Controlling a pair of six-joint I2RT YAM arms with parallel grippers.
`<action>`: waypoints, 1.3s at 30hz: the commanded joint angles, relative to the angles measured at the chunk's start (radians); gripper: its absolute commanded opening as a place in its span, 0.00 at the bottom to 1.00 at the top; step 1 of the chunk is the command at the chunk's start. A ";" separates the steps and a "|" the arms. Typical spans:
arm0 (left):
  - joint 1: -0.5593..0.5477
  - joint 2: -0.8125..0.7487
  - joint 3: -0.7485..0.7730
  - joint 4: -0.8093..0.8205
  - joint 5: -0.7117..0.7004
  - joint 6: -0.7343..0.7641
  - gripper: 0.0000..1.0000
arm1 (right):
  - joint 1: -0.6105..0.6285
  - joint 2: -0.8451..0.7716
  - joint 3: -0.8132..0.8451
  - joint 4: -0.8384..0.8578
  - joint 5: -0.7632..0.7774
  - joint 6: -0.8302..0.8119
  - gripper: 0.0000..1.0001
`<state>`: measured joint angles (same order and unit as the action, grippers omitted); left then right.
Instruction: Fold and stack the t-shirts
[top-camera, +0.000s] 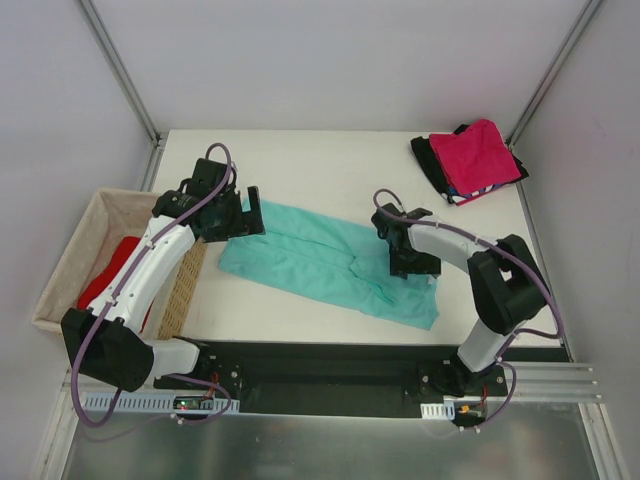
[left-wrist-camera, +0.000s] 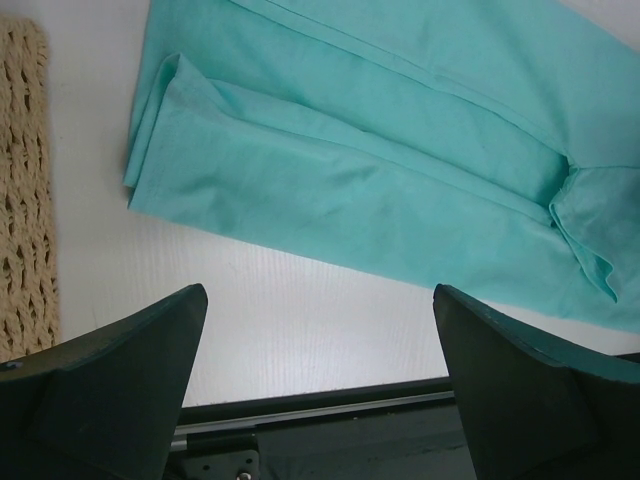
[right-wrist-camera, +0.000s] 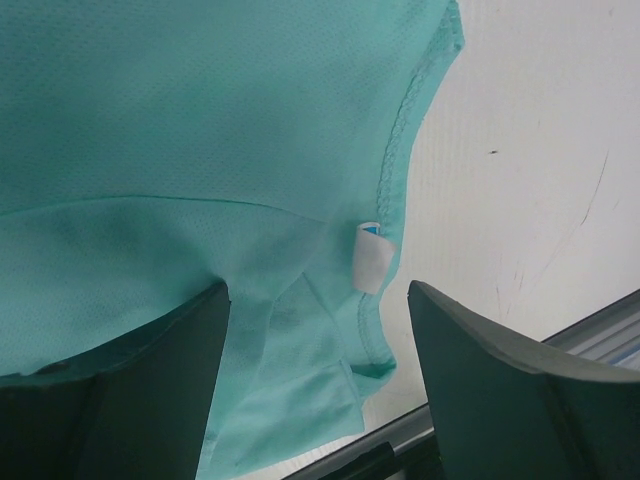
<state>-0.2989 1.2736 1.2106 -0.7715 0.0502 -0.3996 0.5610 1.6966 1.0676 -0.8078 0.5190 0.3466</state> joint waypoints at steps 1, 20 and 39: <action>0.017 -0.036 -0.009 0.005 -0.006 0.024 0.98 | 0.004 0.015 -0.008 0.002 0.007 0.023 0.76; 0.035 -0.031 -0.011 0.001 -0.016 0.028 0.98 | -0.036 0.124 0.084 -0.021 0.049 0.012 0.77; 0.052 -0.020 0.003 0.003 -0.012 0.031 0.98 | -0.108 0.285 0.318 -0.073 0.035 -0.083 0.75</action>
<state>-0.2596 1.2652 1.2072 -0.7673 0.0437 -0.3969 0.4660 1.9430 1.3327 -0.8650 0.5613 0.2855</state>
